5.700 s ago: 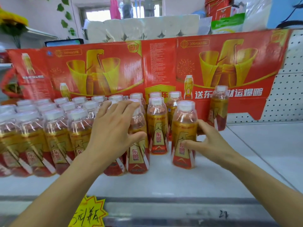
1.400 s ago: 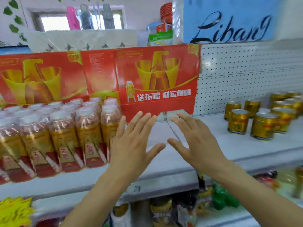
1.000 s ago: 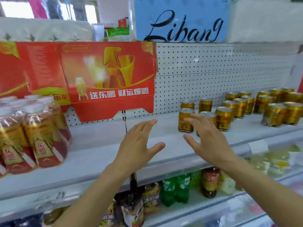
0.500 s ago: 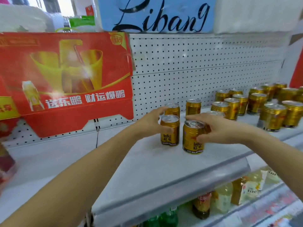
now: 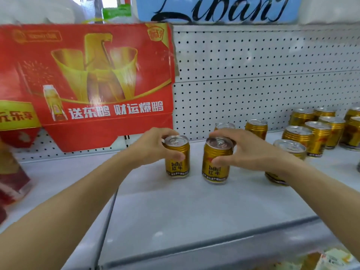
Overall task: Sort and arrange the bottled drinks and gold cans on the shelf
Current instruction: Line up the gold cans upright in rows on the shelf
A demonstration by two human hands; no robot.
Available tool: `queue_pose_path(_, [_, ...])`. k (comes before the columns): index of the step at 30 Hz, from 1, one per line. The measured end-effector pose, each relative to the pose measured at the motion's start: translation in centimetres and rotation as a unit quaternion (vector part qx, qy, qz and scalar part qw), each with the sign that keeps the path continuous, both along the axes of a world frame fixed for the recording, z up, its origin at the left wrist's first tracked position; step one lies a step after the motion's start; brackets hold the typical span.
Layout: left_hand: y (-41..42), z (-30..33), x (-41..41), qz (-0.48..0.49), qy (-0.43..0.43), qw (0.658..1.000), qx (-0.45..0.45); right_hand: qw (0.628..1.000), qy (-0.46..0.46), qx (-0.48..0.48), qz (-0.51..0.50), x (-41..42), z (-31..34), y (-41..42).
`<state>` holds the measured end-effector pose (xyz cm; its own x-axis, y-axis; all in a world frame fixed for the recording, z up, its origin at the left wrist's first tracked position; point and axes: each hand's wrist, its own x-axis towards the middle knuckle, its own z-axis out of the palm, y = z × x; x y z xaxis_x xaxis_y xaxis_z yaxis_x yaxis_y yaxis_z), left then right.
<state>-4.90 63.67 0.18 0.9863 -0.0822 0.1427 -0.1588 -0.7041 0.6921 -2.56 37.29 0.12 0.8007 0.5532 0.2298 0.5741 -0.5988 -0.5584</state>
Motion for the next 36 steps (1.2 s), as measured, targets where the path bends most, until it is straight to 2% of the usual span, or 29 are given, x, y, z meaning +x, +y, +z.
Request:
queue_pose_path(5, [1.4,-0.4,-2.2,0.057,0.011,0.998,-0.018,0.999,-0.005,0.004,0.039,1.4,-0.6,3.2])
queue_pose_path(19, [1.1,-0.2,-3.7,0.109,0.032,0.993,-0.011,0.993,-0.019,-0.069,0.098,2.6,-0.7,4.9])
queue_pose_path(21, [0.8,-0.1,-3.9,0.117,0.044,0.992,0.013,0.992,-0.007,-0.080,0.094,2.5,0.4,4.2])
queue_pose_path(25, [-2.2,1.2,-4.6,0.100,-0.058,0.990,0.078,0.999,-0.043,0.021,0.011,4.9,4.2,1.1])
queue_pose_path(26, [-3.3,1.5,-4.5,0.084,-0.064,0.990,0.098,0.999,-0.053,0.005,-0.007,5.9,4.7,0.4])
queue_pose_path(29, [-5.7,1.5,-3.4,0.041,-0.050,0.973,0.223,0.987,-0.041,-0.152,-0.029,8.8,4.4,-0.4])
queue_pose_path(31, [-6.4,1.5,-2.8,0.030,-0.043,0.960,0.274,0.975,-0.026,-0.221,-0.028,9.9,3.5,-0.2])
queue_pose_path(36, [-7.3,1.7,-2.2,0.028,-0.064,0.955,0.288,0.981,-0.023,-0.193,-0.024,10.2,2.8,0.2])
